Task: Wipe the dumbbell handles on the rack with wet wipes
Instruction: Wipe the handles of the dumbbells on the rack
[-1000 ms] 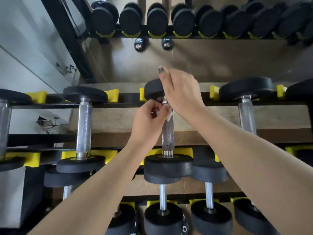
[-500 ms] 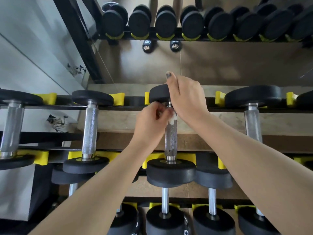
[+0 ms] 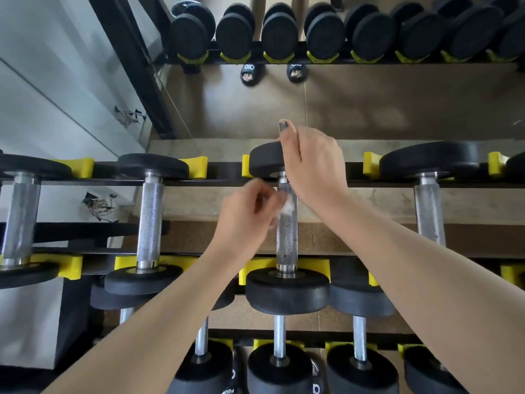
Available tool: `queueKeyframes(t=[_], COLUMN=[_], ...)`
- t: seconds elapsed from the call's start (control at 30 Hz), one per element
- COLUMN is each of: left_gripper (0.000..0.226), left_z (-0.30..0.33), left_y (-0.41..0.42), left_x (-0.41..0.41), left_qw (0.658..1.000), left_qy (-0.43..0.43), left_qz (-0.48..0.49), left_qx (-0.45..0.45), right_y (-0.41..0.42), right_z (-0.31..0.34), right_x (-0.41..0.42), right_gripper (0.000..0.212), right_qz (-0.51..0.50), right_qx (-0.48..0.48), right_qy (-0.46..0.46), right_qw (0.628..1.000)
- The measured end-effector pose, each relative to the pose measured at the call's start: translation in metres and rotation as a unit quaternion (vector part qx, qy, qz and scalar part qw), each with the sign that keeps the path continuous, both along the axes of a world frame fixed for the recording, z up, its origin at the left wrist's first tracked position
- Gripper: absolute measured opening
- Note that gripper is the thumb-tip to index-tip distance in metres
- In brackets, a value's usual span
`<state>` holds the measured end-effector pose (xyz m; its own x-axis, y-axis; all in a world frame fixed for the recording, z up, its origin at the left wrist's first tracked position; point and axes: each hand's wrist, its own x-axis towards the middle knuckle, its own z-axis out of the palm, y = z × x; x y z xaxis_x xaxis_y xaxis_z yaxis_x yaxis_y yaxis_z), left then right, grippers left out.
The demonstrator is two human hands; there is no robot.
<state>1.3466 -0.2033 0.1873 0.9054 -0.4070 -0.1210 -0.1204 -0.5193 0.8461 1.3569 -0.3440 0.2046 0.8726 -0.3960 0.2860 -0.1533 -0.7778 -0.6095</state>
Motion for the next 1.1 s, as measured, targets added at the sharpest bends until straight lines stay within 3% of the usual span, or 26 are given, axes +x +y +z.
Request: queueKeyframes(t=[0.13,0.43,0.57,0.67,0.93,1.1], left_gripper=[0.027,0.027,0.024,0.029,0.026,0.025], left_z=[-0.006,-0.005,0.004,-0.006,-0.011,-0.006], left_y=[-0.013,0.016,-0.005,-0.007,0.025,0.029], left_x=[-0.002,-0.022,0.005,-0.012,-0.02,-0.016], left_qw=[0.995,0.997,0.998,0.995,0.995,0.986], left_qy=[0.033,-0.018,0.003,0.033,0.004,0.121], left_qz=[0.07,-0.065,0.051,0.081,-0.095,-0.112], left_qx=[-0.066,0.035,-0.037,-0.052,0.036,0.0], right_y=[0.0,0.0,-0.001,0.0,-0.001,-0.001], right_z=[-0.001,0.0,-0.002,-0.003,-0.002,-0.004], right_x=[0.001,0.001,0.002,0.001,0.001,0.002], right_gripper=[0.054,0.054,0.055,0.055,0.052,0.053], right_qz=[0.005,0.004,-0.003,0.003,-0.004,0.0], right_qx=[0.017,0.015,0.002,0.008,-0.001,0.003], right_qy=[-0.002,0.009,0.001,0.002,0.005,-0.004], right_qw=[1.0,1.0,1.0,1.0,1.0,1.0])
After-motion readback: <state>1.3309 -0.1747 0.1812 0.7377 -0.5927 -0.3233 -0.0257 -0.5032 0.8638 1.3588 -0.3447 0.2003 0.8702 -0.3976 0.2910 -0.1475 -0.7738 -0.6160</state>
